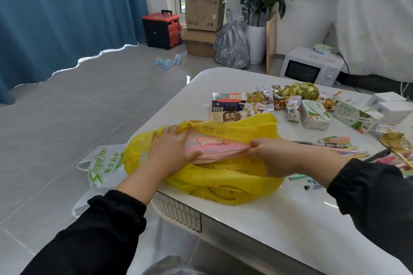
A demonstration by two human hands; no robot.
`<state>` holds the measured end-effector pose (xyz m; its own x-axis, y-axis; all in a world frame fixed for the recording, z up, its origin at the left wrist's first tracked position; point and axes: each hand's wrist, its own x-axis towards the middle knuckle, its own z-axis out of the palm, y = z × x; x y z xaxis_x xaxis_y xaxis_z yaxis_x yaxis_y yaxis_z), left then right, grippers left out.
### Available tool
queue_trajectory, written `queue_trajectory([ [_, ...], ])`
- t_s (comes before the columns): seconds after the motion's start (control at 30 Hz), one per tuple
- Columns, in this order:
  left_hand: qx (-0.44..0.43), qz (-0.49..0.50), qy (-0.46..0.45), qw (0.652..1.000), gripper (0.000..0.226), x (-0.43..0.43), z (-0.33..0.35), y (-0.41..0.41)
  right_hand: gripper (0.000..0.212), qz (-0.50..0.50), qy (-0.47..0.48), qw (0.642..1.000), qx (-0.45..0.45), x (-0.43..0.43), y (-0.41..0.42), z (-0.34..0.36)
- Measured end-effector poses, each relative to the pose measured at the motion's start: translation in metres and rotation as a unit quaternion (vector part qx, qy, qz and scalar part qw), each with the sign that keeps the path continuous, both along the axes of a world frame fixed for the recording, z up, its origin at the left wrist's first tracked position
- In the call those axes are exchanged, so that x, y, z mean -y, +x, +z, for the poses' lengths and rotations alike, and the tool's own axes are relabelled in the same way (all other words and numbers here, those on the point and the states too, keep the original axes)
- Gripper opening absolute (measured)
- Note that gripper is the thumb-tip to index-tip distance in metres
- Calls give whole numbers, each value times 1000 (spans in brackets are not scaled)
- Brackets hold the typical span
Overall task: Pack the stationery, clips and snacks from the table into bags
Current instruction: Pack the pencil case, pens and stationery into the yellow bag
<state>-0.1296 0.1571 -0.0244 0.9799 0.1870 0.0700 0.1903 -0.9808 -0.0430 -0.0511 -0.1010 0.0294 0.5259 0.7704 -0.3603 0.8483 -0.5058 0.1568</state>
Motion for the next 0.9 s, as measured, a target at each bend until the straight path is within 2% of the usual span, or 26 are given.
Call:
queue_trajectory([
  [0.07, 9, -55, -2, 998, 92, 2, 1, -3, 51, 61, 124, 986, 95, 1, 4, -2],
  [0.13, -42, -106, -9, 993, 103, 2, 0, -10, 73, 69, 167, 973, 142, 1, 7, -5],
  [0.23, -89, -146, -16, 985, 116, -1, -5, -17, 100, -41, 99, 993, 40, 1, 15, -15],
  [0.3, -28, -184, -88, 979, 103, -5, -9, -20, 105, -89, 80, 993, -7, 1, 21, -19],
  [0.37, 47, -221, -163, 960, 74, -6, -9, -23, 105, -114, 88, 989, -33, 0, 26, -22],
  [0.4, 53, -229, -179, 955, 64, -6, -7, -24, 105, -122, 83, 988, -43, -2, 27, -24],
  [0.5, -29, -236, -145, 960, 69, 0, 0, -31, 96, -135, 57, 988, -52, -8, 25, -28],
  [0.57, -69, -231, -121, 963, 58, 3, 2, -34, 89, -140, 47, 988, -54, -11, 23, -30],
  [0.63, -76, -227, -123, 963, 39, 5, 4, -35, 85, -150, 40, 986, -58, -14, 21, -31],
  [0.77, -94, -215, -104, 966, 48, 9, 7, -34, 81, -171, 65, 980, -72, -19, 15, -29],
  [0.9, -86, -231, -125, 961, 25, 16, 9, -37, 71, -196, 123, 967, -103, -23, 4, -27],
])
